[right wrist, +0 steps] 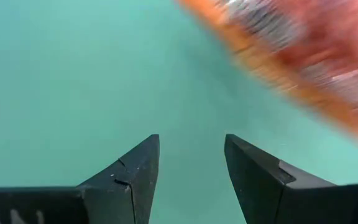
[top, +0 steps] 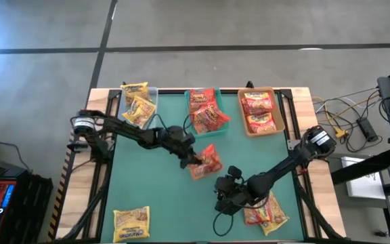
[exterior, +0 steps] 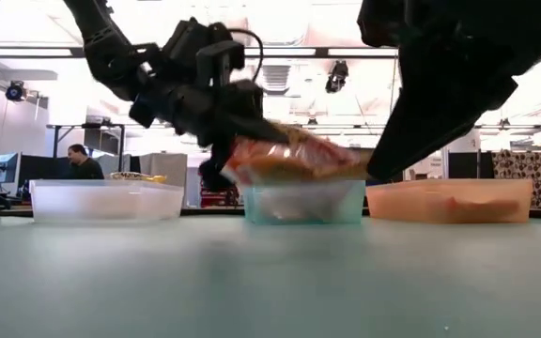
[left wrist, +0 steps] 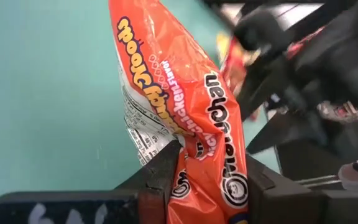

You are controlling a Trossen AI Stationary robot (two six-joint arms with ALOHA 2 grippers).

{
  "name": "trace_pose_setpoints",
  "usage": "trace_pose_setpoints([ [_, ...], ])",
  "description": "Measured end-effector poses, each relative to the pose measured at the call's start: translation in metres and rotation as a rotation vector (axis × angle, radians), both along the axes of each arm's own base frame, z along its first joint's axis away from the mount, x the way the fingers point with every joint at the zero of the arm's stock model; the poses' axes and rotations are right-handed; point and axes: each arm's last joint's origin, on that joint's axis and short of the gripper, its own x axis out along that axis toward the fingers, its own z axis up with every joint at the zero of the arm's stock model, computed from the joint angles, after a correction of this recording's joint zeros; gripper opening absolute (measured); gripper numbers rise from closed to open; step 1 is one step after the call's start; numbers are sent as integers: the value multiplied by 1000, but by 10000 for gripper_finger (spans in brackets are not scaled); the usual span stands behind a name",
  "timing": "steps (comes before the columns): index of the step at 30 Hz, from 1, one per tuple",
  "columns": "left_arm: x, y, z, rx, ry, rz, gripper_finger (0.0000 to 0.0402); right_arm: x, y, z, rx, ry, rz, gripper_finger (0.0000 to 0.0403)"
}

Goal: Sort Maruchan noodles
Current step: Put the red noodle pack into the green bin

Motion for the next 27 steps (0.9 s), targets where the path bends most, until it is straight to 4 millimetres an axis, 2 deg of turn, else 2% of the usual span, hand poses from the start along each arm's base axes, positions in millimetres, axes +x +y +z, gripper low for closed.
trace_pose_setpoints([
  [3,3,18,20,72,-96,26,81,-2,2,0,-6,5,8,173],
  [8,10,62,45,279,-204,169,81,-2,2,-1,-8,4,3,173],
  [11,11,86,54,500,-223,306,81,-2,2,-2,-4,2,-10,173],
  [14,7,103,54,673,-184,396,81,-2,2,-2,4,-2,-20,173],
  [19,0,115,46,681,-86,409,89,-2,2,-2,22,-7,-44,173],
  [23,-5,119,39,737,22,456,116,-2,2,-2,11,-4,-30,173],
  [27,-4,122,42,782,50,500,147,-2,2,-2,13,-5,-32,173],
])
